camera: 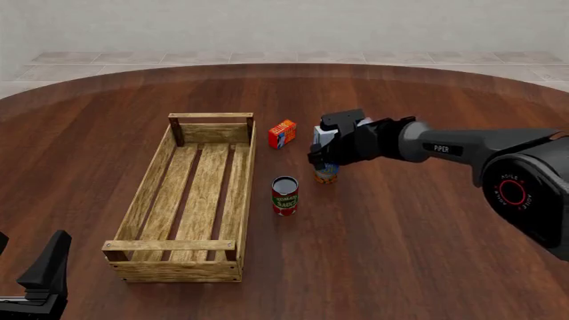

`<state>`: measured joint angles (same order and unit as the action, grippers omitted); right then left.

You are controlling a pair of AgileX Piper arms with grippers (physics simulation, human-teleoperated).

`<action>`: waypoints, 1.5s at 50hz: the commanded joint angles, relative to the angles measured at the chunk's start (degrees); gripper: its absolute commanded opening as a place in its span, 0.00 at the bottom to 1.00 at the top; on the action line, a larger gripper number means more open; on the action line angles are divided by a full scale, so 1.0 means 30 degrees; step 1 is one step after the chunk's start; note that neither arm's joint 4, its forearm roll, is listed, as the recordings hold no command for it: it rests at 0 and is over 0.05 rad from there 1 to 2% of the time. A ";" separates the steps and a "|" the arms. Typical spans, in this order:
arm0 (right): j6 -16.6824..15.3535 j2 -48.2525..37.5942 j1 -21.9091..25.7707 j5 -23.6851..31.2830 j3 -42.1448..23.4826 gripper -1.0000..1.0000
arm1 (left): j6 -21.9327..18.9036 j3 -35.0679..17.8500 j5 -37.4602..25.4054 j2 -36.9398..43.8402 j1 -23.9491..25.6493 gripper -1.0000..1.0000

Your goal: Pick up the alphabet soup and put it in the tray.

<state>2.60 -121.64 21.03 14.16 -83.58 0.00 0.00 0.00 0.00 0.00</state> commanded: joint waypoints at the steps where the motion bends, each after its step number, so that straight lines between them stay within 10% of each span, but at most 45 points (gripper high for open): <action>1: 0.0049 -0.0168 -0.0010 -0.0030 -0.0076 1.00 | 0.0000 0.0000 0.0000 0.0000 0.0000 1.00; 19: -0.0208 -0.0339 -0.0039 -0.0211 -0.0028 1.00 | 0.0000 0.0000 0.0000 0.0000 0.0000 1.00; 20: -0.0090 -0.0339 0.0085 -0.0254 0.0040 0.00 | 0.0000 0.0000 0.0000 0.0000 0.0000 1.00; 75: -0.3795 0.6379 0.5734 0.4421 -0.3211 0.00 | 0.0000 0.0000 0.0000 0.0000 0.0000 1.00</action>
<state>-8.89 -104.24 33.88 25.42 -90.11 0.00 0.00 0.00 0.00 0.00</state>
